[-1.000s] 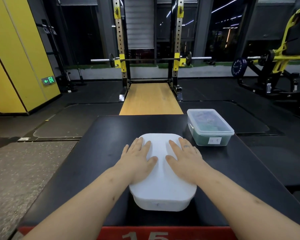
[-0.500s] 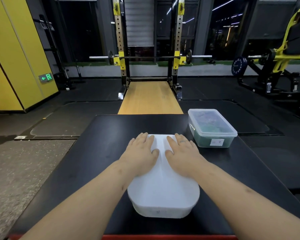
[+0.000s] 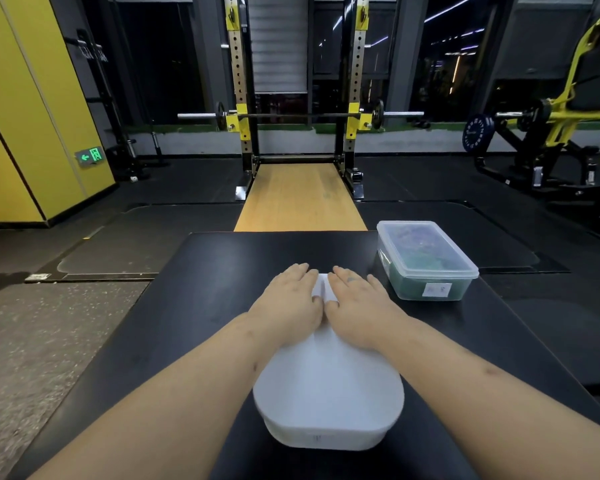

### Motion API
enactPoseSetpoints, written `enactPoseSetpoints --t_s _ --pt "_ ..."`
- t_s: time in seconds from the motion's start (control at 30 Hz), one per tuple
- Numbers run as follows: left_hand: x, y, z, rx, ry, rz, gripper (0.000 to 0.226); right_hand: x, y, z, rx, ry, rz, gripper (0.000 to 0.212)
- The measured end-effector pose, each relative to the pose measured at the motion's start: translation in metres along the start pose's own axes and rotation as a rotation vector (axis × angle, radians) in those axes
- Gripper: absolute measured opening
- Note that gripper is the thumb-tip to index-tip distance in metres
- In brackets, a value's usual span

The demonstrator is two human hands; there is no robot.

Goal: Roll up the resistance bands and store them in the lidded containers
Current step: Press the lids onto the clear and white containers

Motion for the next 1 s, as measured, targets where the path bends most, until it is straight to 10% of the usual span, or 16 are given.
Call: enactPoseSetpoints --t_s 1.0 --pt "-0.01 0.044 0.003 -0.096 -0.088 -0.112 0.062 0.01 0.034 0.002 -0.028 -0.054 0.074 0.061"
Point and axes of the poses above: each hand's wrist, its own y-axis away from the middle knuckle, its own z-axis out of the palm, x = y × z, the point moved 2 cm from there along -y, towards the middle knuckle, and after that the axes turned 3 degrees about x, right-handed, at the moved point
